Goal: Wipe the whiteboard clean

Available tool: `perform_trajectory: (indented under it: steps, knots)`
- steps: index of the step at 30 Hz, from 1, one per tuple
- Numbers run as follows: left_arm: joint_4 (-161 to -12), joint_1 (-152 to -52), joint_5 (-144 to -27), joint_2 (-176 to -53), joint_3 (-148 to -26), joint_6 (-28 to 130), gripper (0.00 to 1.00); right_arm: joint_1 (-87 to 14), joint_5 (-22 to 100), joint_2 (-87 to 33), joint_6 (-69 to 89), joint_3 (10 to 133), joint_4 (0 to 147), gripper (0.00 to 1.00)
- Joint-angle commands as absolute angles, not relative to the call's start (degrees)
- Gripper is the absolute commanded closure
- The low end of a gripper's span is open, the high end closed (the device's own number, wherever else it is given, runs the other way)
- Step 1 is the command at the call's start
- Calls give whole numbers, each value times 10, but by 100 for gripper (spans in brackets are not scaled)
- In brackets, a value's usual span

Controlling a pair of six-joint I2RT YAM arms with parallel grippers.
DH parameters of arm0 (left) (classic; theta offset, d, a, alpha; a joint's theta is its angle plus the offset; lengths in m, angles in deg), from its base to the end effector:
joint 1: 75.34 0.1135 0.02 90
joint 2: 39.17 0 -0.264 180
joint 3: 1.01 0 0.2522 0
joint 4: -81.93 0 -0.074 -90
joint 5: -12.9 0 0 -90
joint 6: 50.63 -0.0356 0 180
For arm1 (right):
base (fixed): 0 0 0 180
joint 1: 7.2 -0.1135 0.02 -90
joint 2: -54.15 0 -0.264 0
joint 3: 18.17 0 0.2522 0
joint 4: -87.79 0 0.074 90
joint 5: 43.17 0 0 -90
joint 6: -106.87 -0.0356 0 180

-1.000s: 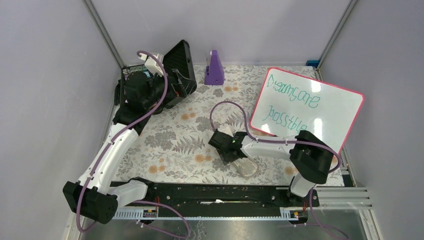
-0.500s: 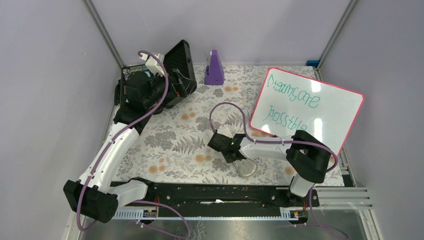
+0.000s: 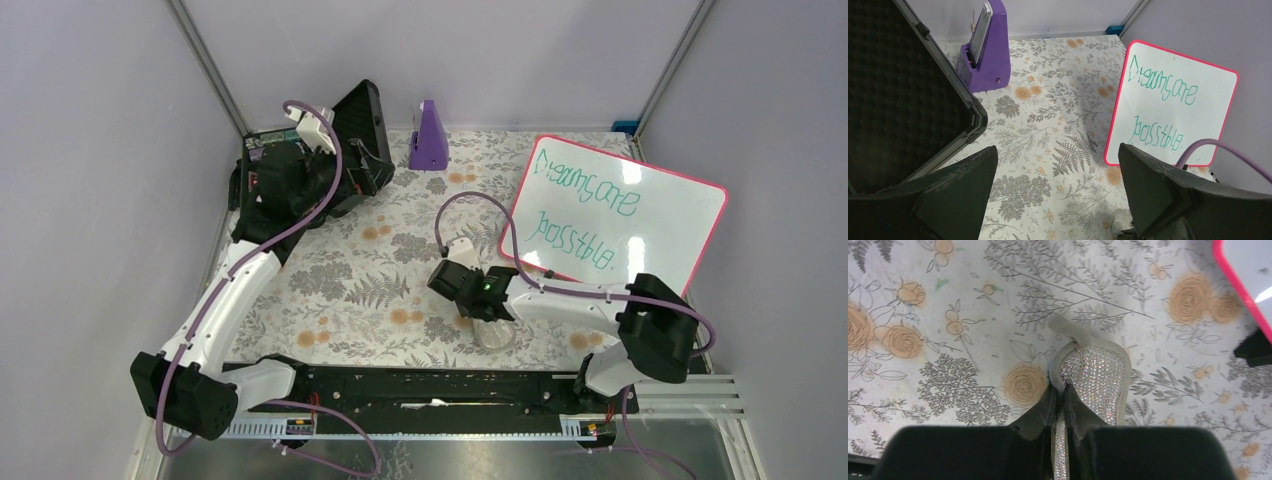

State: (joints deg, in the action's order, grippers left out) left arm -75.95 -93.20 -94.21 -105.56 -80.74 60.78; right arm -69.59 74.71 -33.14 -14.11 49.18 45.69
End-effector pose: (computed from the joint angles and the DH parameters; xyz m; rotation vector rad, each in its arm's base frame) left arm 0.2504 -0.0917 0.3971 0.1727 1.7695 -0.7579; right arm 0.1510 0.2528 0.1980 -0.5200 2.4114 0.0267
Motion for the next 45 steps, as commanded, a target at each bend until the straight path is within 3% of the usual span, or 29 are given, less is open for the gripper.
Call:
perform_trajectory:
  steps: [1,17,37,45]
  knots:
    - [-771,-936,-938,-1061,-828,596,1,-675,802,-288,-171,514,411,100]
    - [-782,-945,-1000,-1114,-830,628,1,-465,763,-68,-185,524,383,100]
    - [-777,-1037,-1009,-1214,-831,592,1,-267,830,-72,-68,558,432,100]
    - [-901,-1056,-1005,-1264,-812,626,1,-122,749,-90,-20,547,532,100]
